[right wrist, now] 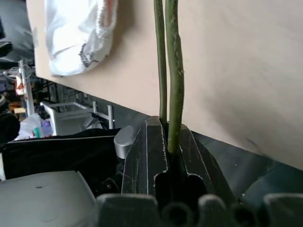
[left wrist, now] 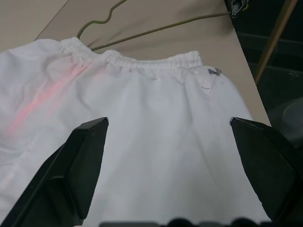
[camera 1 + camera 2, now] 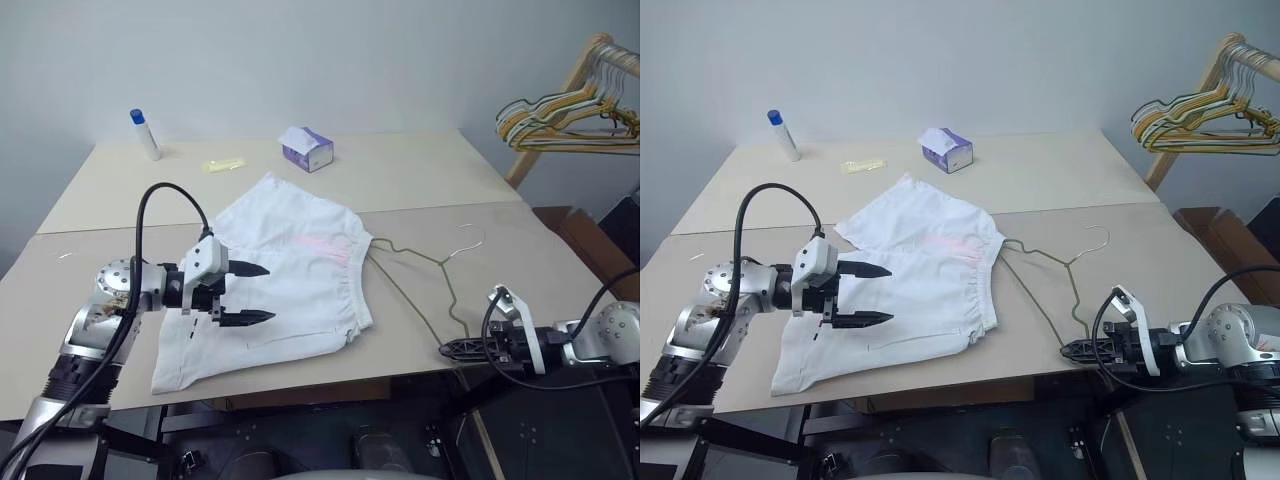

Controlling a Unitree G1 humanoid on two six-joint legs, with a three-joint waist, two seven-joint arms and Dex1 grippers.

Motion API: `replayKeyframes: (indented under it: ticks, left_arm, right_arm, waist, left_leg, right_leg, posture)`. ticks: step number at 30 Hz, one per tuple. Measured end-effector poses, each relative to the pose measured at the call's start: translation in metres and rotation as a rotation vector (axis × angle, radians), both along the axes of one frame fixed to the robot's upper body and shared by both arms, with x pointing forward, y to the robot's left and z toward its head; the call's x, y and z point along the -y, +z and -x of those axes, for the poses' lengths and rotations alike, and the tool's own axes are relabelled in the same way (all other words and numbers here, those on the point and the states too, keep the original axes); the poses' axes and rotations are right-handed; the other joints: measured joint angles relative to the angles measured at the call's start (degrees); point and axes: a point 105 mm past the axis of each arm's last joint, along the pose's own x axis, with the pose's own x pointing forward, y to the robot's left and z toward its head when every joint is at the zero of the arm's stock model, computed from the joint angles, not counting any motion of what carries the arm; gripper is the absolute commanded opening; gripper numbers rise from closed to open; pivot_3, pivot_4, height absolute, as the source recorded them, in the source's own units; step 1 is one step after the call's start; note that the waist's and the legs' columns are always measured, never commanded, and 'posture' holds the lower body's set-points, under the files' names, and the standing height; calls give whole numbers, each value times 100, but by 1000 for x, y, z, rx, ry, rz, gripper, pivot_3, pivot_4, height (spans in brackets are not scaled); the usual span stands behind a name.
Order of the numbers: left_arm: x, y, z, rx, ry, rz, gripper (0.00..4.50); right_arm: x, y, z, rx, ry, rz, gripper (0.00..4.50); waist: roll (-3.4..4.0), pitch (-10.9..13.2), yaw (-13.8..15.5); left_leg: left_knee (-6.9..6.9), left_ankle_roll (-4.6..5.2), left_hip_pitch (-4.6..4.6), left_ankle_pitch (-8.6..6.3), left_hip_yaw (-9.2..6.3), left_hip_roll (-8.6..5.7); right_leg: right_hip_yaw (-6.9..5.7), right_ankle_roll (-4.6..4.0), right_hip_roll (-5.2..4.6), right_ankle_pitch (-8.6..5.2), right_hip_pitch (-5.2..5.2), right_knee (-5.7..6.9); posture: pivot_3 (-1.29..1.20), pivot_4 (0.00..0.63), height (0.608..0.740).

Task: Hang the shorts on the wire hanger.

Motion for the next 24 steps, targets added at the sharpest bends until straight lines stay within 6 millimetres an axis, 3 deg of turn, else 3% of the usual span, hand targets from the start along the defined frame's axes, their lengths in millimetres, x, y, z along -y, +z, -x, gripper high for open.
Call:
replayKeyframes:
  ticks: [8, 17, 24]
  left_arm:
    - [-4, -4, -3, 5, 20, -22, 4473]
    - [-2, -12, -8, 31, 16, -44, 4473]
    - [-2, -14, -12, 44, 18, -62, 4473]
  right_arm:
    - [-12, 0, 8, -2, 91, -43, 0]
    - [-9, 3, -25, 39, 131, 45, 0]
    - [-17, -2, -35, 23, 195, 37, 0]
  waist:
    - [0, 0, 74]
    - [5, 0, 77]
    - [7, 0, 61]
  left_leg:
    - [2, 0, 2, 0, 1, 0]
    - [7, 1, 1, -1, 5, 0]
    - [9, 2, -1, -1, 5, -1]
  right_leg:
    - [0, 0, 0, 0, 0, 2]
    - [-2, -21, 1, 13, -1, 3]
    - [-1, -20, -1, 14, -3, 5]
  posture:
    - [-112, 0, 740]
    - [-114, 0, 740]
    - [-107, 0, 740]
